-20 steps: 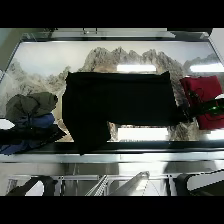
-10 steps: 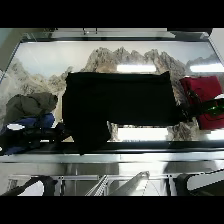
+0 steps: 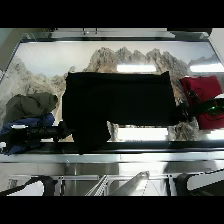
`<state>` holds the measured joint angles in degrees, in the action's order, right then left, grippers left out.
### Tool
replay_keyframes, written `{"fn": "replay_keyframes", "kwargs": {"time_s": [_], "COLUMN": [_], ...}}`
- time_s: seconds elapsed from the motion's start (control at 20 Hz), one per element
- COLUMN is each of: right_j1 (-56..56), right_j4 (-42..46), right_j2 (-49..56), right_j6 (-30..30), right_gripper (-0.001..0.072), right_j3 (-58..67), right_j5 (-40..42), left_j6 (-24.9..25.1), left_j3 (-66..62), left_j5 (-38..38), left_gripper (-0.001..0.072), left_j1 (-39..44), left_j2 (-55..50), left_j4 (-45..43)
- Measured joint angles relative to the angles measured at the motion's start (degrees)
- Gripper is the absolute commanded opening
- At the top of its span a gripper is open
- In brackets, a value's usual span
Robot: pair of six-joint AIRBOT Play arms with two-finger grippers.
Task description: Fold the shirts.
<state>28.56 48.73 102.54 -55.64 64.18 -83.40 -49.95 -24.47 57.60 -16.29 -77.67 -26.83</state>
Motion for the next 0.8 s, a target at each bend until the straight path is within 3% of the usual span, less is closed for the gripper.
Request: {"fn": "replay_keyframes", "kwargs": {"time_s": [0.1, 0.3, 0.35, 0.4, 0.45, 0.8], "right_j1": [0.1, 0.7, 1.0, 1.3, 1.6, 2.5], "right_j4": [0.3, 0.3, 0.5, 0.7, 1.3, -1.2], "right_j2": [0.0, 0.0, 0.0, 0.0, 0.0, -1.8], "right_j6": [0.2, 0.4, 0.4, 0.4, 0.4, 0.4], "right_gripper": [0.0253, 0.0246, 0.0196, 0.0055, 0.0016, 0.0016], "right_j3": [0.0, 0.0, 0.0, 0.0, 0.0, 2.4], "right_j5": [0.4, 0.2, -0.2, -0.5, -0.4, -3.4], "left_j6": [0.3, 0.6, 0.6, 0.6, 0.7, -0.1], "left_j3": [0.0, 0.0, 0.0, 0.0, 0.0, -7.1], "left_j5": [0.2, 0.6, 0.7, 0.8, 0.9, 7.2], "left_gripper": [0.0013, 0.0013, 0.0013, 0.0013, 0.0013, 0.0013], "left_j1": [0.0, 0.0, 0.0, 0.0, 0.0, 0.0], "left_j2": [-0.1, -0.2, -0.2, -0.2, -0.2, 2.2], "left_j4": [0.3, 0.5, 0.5, 0.6, 0.6, 1.2]}}
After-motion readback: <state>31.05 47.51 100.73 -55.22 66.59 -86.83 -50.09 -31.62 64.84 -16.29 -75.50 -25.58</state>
